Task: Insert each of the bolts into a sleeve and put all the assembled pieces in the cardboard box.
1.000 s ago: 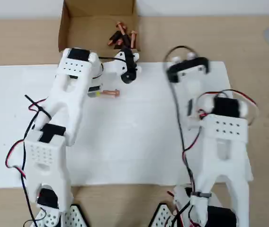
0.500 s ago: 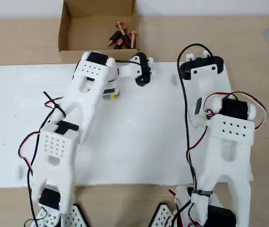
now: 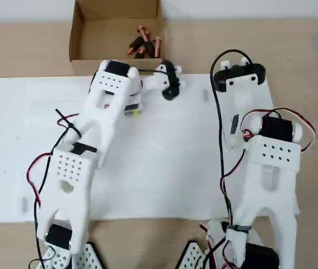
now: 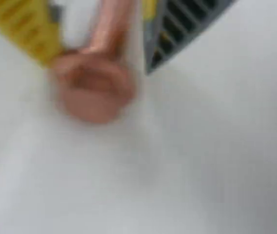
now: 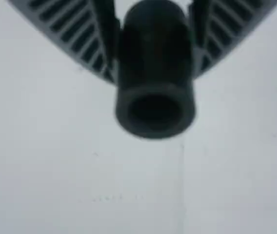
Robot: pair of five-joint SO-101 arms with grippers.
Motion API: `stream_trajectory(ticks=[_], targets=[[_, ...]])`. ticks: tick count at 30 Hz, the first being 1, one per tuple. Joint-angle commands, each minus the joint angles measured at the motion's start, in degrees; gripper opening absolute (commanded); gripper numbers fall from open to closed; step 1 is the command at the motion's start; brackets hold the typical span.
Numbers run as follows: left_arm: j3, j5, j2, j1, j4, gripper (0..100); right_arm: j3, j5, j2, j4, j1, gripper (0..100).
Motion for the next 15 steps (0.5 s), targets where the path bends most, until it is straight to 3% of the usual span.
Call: stream_trajectory(ticks=[1, 10, 15], targets=[[-4.9, 1.2, 1.6, 0.5, 2.0, 1, -0.2, -0.4, -2.0, -1.2, 0.8, 5.8], [-20.0, 13.3, 1.5, 0.0, 6.7, 1, -0.2, -0.4, -2.0, -1.0, 0.7, 5.8], [-35.6, 19.8, 1.5, -0.1, 16.9, 1, -0.2, -0.4, -2.0, -1.0, 0.7, 5.8]])
